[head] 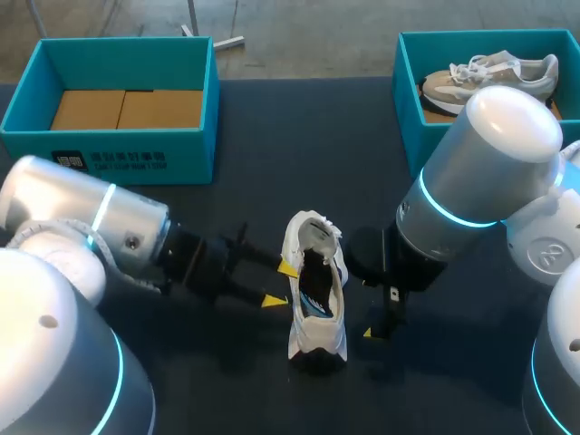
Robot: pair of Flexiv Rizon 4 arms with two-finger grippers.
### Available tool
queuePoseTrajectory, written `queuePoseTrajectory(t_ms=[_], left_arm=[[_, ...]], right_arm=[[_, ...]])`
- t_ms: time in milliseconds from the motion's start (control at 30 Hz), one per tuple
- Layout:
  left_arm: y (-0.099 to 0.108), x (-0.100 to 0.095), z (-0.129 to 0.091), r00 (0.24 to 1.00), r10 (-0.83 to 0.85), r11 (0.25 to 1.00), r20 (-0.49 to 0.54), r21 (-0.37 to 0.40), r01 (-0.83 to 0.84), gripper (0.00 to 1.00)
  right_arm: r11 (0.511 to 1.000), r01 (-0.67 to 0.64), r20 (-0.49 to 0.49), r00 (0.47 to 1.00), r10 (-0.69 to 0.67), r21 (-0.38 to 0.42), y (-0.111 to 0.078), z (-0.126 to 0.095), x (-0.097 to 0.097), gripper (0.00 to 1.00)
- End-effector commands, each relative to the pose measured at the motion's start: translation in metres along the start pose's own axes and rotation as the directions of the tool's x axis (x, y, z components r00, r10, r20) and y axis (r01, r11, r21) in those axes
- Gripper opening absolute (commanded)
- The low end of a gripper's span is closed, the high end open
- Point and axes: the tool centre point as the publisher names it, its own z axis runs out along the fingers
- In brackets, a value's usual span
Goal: Take the shoe out of the shoebox, open the shoe tongue, remove and reinsert the insole, then place the shoe into the shoebox
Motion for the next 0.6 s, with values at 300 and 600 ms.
queuePoseTrajectory(t_ms=[300,600], left_arm=[[0.001,-0.022,-0.024,0.972,0.064,0.998,-0.225,-0.005,-0.067,0.38],[-0.001,-0.026,-0.022,0.903,0.113,0.991,-0.415,-0.022,-0.134,0.36]], right_arm=[[1.000,0.003,0.005,1.000,-0.003,-0.004,-0.007,-0.005,0.001,1.00],[0.999,0.036,-0.017,0.999,-0.036,-0.019,-0.040,-0.028,0.006,1.00]])
